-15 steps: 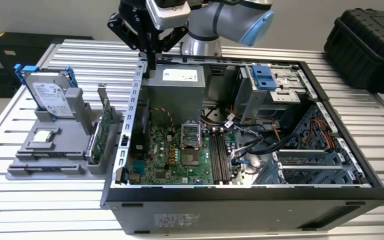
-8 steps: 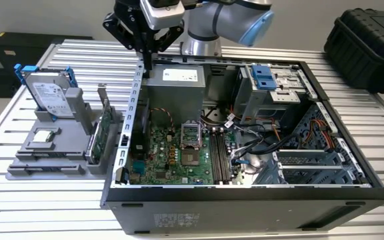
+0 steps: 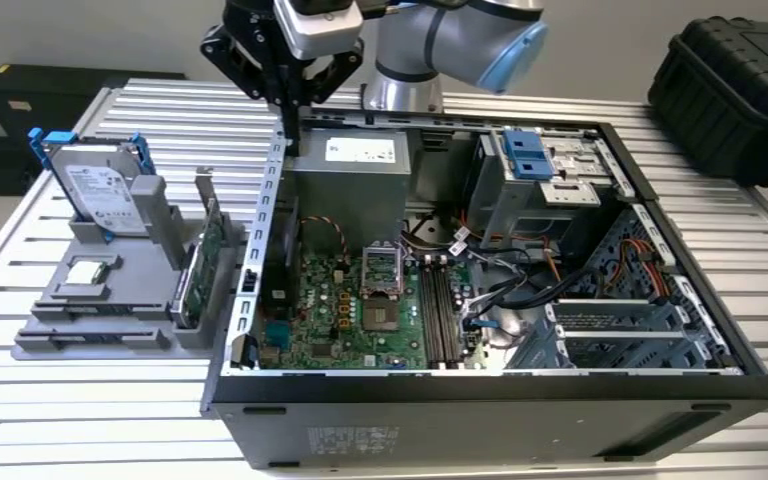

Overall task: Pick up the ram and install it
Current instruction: 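Reach for the ram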

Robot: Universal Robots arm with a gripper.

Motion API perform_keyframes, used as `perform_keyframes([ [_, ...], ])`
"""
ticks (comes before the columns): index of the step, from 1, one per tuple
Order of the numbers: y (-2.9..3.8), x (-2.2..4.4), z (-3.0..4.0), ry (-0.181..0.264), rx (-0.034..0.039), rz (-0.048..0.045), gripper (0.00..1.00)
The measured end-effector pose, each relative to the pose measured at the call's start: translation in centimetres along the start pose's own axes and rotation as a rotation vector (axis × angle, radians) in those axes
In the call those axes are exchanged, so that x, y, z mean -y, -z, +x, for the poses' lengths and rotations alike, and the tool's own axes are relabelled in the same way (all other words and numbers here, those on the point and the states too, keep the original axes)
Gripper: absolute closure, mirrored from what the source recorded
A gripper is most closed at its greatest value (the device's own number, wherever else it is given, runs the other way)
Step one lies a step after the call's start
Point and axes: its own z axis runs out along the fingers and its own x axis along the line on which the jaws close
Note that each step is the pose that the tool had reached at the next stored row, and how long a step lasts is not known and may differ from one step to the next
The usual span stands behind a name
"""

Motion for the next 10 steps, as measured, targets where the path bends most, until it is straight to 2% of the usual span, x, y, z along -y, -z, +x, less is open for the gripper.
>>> perform_keyframes([
  [10, 0.01, 0.03, 0.38, 0.0, 0.0, 0.0, 1.0],
])
